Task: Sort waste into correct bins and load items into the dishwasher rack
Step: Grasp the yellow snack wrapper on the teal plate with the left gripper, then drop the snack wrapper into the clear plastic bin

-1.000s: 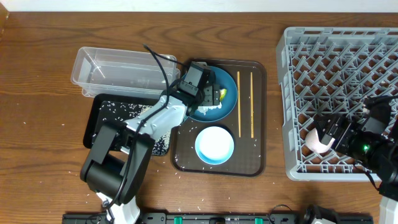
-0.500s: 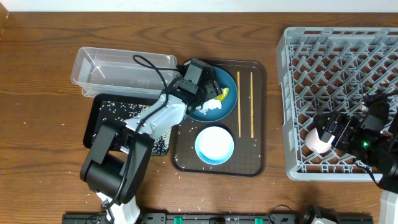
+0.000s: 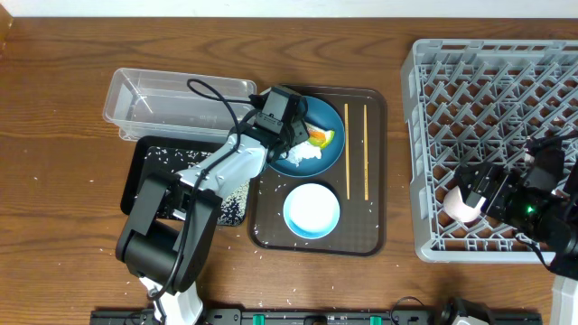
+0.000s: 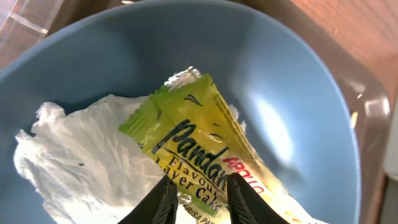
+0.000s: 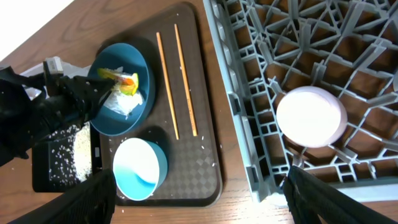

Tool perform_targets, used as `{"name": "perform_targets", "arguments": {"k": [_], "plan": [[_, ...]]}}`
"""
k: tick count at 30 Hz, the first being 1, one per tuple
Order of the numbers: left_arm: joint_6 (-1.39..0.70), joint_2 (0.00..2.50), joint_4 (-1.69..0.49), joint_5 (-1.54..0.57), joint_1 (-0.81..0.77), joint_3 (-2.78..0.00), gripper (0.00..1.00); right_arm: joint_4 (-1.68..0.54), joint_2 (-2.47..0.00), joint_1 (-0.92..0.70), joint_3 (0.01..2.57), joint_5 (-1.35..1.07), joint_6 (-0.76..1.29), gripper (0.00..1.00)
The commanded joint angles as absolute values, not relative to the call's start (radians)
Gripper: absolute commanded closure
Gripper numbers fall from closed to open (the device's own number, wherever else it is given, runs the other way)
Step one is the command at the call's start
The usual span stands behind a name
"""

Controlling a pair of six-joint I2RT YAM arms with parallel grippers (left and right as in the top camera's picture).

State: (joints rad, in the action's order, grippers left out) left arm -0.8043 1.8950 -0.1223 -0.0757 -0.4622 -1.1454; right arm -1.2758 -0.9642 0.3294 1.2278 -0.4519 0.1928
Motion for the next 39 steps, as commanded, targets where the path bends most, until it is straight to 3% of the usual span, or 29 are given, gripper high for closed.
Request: {"name": "perform_targets", "arguments": {"k": [1,6,9,11,19,26,37,38,39], "plan": [[-0.702,1.909,-0.130,-0.063,-0.464,-1.168,0.71,-1.279,-0.967,0.319,1.216,-0.453,0.178,0.16],[-0.681,1.910,-0.126,-0.059,-0.464,-1.168,0.74,-1.280,-0.967,0.319,1.214,-0.453,0.178,0.16],[-0.681,1.911,-0.122,-0.060,-0.464,-1.168,0.91,-1.280,-0.967,0.319,1.214,-0.453,0.178,0.16],[-0.679,1.909,-0.122,-0.064,-0.464,-1.168,0.94,-1.280,-0.967,0.319,1.214,-0.453,0.178,0.16],[-0.594,1.767,-0.168,-0.149,-0.464,-1.182,0.94,-1.279,-0.967,0.319,1.214,-0.453,0.178,0.16],[-0.515,1.568,-0.282,-0.050,-0.429,-1.183,0.94,-1.280,-0.967,0.319,1.214,-0.453,0.178,0.16],[-0.505,1.606,-0.238,0.041,-0.166,-1.182,0.94,-1.279,-0.967,0.319,1.214,-0.453,0.178,0.15],[-0.505,1.607,-0.233,0.037,-0.152,-1.182,0.93,-1.279,-0.967,0.319,1.214,-0.453,0.178,0.15],[-0.505,1.607,-0.226,0.023,-0.140,-1.183,0.83,-1.279,-0.967,0.319,1.214,-0.453,0.178,0.15]]}}
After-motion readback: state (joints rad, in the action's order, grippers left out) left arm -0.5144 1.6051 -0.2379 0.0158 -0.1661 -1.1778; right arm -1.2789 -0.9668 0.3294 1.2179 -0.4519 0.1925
